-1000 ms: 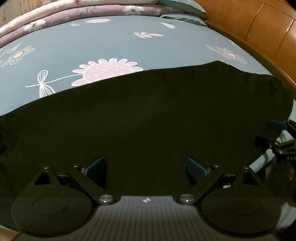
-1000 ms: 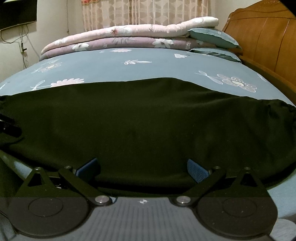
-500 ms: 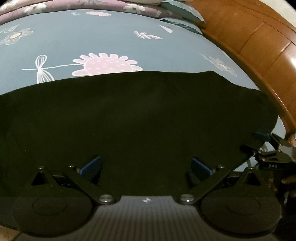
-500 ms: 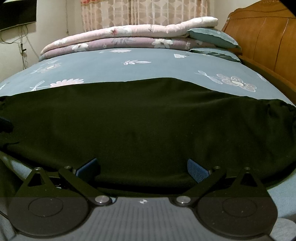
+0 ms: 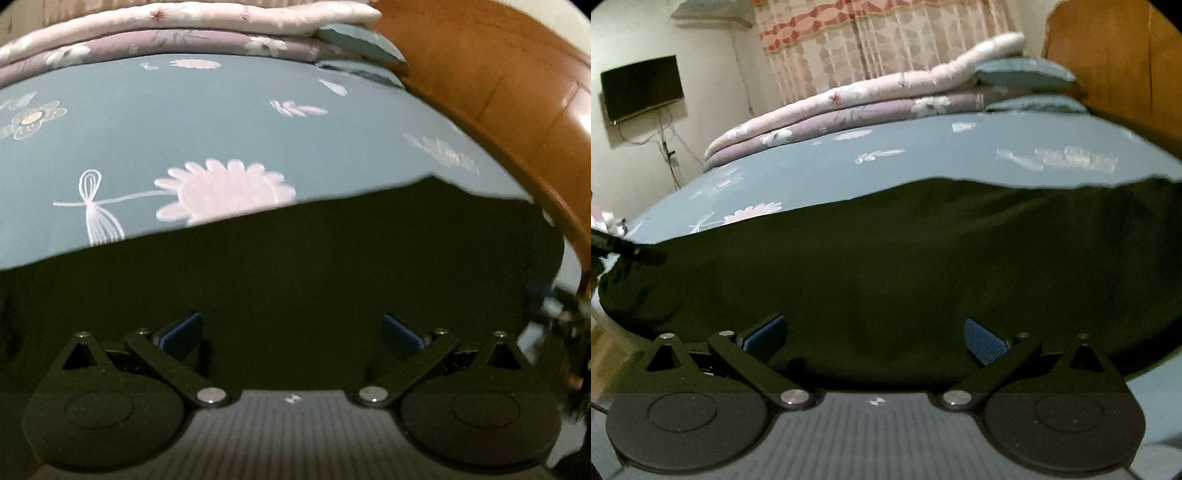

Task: Fold clothes

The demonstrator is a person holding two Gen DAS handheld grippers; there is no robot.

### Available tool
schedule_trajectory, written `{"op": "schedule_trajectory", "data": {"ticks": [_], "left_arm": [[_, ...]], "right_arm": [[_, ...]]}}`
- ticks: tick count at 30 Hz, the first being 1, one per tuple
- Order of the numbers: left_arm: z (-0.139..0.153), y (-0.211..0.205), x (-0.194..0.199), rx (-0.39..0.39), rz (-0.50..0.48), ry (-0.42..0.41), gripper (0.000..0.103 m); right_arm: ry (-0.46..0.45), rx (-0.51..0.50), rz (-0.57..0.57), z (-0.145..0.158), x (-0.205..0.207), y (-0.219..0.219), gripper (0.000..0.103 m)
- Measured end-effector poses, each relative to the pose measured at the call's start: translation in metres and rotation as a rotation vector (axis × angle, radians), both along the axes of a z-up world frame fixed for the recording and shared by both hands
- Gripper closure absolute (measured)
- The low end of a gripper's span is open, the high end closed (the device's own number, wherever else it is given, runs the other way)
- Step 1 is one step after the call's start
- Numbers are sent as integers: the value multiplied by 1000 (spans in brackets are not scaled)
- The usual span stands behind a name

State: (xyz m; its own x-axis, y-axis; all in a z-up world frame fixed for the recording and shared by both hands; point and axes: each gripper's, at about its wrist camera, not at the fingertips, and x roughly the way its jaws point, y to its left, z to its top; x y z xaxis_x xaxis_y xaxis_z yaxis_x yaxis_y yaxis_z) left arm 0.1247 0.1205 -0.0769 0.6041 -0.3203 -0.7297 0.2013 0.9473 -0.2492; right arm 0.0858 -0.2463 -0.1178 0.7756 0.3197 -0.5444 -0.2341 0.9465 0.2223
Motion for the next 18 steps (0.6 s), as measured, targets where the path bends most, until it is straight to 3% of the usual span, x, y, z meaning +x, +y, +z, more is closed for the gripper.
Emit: {"op": "schedule_trajectory", "data": {"ticks": [5,8,11,15,18], "left_arm": [[-20,-1,24,-28,25,46,1],[-25,7,16,-59,29,18,1],[-24,18,10,-68,63,22,1],[-15,31,3,-13,122,29,1],[-12,50,-1,-36,175,38,1]], "right_arm": [[6,-37,5,-3,3,7,0],[9,-40,5,-4,3,7,0],[7,-29,-1,-5,3,6,0],[1,-50,-2,-6,2,9,0],[0,-53,-1,-6,2,9,0]]}}
